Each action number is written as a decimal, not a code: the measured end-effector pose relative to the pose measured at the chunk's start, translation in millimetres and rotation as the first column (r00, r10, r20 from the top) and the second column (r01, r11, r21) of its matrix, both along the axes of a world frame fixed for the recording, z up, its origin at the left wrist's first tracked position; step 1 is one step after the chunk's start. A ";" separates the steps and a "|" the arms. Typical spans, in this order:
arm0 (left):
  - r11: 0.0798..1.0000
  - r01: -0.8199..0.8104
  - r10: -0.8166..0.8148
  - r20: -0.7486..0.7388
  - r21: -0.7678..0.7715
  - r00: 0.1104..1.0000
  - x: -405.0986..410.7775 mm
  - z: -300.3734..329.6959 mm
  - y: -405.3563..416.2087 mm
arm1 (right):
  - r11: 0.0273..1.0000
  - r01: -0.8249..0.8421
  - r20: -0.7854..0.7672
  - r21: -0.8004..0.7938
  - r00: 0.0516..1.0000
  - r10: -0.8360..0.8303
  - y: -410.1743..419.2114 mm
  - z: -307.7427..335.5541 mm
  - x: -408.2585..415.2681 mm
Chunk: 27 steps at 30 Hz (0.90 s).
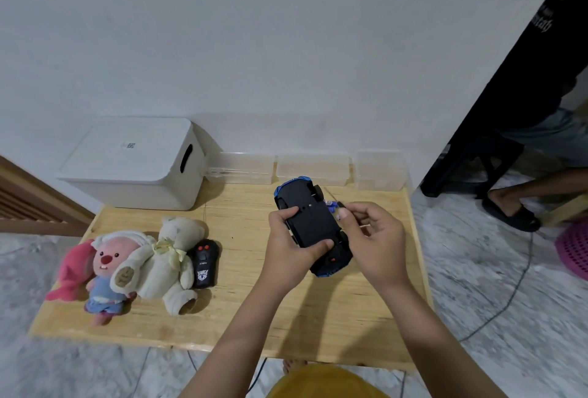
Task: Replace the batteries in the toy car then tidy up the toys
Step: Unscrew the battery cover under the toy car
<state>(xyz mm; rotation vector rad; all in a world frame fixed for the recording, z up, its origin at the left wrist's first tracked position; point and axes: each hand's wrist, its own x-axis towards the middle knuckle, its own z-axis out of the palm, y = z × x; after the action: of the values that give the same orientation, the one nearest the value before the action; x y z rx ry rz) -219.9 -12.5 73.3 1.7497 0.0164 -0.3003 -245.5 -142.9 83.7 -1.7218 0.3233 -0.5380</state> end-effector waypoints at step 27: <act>1.000 0.024 -0.025 0.049 0.007 0.999 -6.0 33.0 -12.8 | 0.990 0.002 0.229 -0.144 0.973 0.031 -0.6 12.2 3.8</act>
<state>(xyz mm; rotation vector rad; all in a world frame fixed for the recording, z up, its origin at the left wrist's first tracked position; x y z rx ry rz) -225.9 -25.3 106.3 1.7637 -0.0394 -0.2754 -241.6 -143.5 95.9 -1.7766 0.1072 -0.7589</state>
